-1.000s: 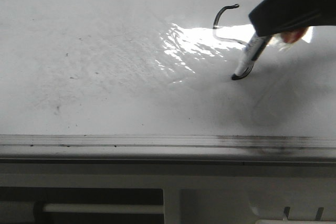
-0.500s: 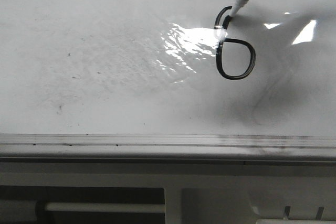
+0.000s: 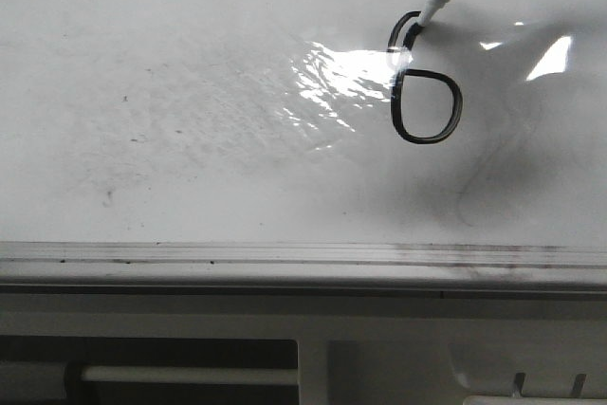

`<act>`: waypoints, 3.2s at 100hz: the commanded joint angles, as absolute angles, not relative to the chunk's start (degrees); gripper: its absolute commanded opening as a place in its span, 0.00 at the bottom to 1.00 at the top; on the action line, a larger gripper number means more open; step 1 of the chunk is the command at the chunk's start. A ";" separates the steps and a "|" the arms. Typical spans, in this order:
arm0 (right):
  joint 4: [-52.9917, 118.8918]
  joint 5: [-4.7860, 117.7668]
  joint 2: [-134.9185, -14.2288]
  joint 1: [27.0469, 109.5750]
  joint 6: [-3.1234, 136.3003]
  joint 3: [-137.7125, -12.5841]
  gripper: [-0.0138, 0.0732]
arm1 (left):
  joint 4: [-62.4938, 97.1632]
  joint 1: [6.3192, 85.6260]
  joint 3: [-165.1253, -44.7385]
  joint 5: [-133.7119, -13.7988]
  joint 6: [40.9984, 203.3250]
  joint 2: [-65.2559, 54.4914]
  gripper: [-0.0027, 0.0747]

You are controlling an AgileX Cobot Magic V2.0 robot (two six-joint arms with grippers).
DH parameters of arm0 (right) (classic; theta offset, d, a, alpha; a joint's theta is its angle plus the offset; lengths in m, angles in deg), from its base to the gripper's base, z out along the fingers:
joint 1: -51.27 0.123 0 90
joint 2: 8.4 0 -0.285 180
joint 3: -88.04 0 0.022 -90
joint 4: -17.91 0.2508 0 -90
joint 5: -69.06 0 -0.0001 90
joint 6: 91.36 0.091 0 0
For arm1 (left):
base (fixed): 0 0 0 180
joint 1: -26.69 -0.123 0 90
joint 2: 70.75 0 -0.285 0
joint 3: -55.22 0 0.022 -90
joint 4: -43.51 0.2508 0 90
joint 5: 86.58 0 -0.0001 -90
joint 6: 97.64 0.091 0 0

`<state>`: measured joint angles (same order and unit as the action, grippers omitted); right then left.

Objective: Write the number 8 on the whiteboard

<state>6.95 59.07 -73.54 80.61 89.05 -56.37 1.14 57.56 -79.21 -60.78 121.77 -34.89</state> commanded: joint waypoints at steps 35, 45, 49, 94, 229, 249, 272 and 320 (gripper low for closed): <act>1.44 57.17 -72.23 79.08 87.34 -62.50 0.11 | -0.58 57.47 -80.73 -63.58 121.30 -34.74 0.01; 2.34 56.71 -70.12 81.66 87.34 -64.43 0.11 | -0.58 57.47 -80.60 -63.27 121.30 -34.74 0.01; 2.77 56.43 -69.19 83.27 87.34 -64.66 0.11 | -0.58 57.47 -80.52 -62.88 121.30 -34.74 0.01; 3.36 45.95 -67.70 107.24 86.47 -64.74 0.08 | -26.37 57.47 -80.52 -49.72 152.67 -24.69 0.57; 12.27 49.40 -70.31 115.79 86.47 -65.45 0.08 | -43.03 69.52 -86.98 -40.98 180.34 -2.28 0.01; 12.27 49.87 -70.20 115.79 86.47 -65.55 0.36 | -42.54 69.52 -86.98 -40.98 180.24 -2.28 0.01; 9.97 51.79 -67.27 115.69 86.47 -65.84 0.75 | -42.54 69.52 -86.98 -40.77 180.24 -2.28 0.01; 4.92 50.41 -59.46 111.28 86.57 -68.38 0.47 | -41.44 69.52 -84.92 -55.96 165.77 -2.28 0.01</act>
